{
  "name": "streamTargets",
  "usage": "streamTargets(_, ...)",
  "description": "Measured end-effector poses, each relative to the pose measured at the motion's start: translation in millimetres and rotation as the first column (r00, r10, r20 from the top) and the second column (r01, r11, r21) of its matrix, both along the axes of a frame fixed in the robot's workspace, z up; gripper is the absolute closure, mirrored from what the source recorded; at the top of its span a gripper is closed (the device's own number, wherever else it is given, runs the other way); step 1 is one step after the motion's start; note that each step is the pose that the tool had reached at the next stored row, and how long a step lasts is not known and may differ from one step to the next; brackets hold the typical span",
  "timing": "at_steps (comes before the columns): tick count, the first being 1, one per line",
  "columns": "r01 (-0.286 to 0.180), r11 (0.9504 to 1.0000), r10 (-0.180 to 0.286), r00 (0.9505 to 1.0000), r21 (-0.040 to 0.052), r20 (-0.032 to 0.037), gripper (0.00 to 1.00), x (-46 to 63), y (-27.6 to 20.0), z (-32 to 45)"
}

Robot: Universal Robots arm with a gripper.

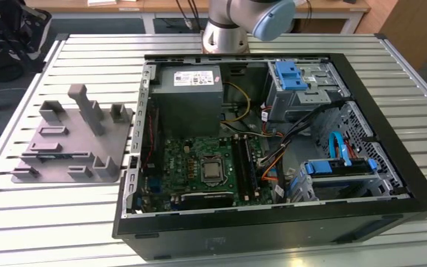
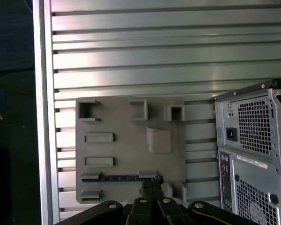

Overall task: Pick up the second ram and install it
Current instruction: 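Reach for the second ram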

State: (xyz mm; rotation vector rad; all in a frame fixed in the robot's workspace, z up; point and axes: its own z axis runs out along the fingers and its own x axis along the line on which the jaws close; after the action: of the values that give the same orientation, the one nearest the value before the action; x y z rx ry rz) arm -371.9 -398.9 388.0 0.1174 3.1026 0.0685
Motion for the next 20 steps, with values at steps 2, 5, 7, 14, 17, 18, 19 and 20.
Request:
streamTargets(2,0.0,1.0,0.0,1.0,0.0001,0.0001,0.9,-3.4,0.0,-0.4)
streamTargets(5,0.0,1.0,0.0,1.0,0.0,-0.0001,0.9,-9.0,0.0,-0.8)
streamTargets(7,0.0,1.0,0.0,1.0,0.0,0.0,0.9,-12.6,0.0,-1.2)
streamTargets(14,0.0,1.0,0.0,1.0,0.0,-0.0001,0.9,-24.5,0.0,-2.3)
streamTargets(17,0.0,1.0,0.0,1.0,0.0,-0.0001,0.9,-29.3,0.0,-2.8)
streamTargets(18,0.0,1.0,0.0,1.0,0.0,0.0,0.9,-30.7,0.0,-3.0)
streamTargets(19,0.0,1.0,0.0,1.0,0.0,0.0,0.9,-32.4,0.0,-3.2)
streamTargets(20,0.0,1.0,0.0,1.0,0.0,0.0,0.9,-34.2,0.0,-3.3)
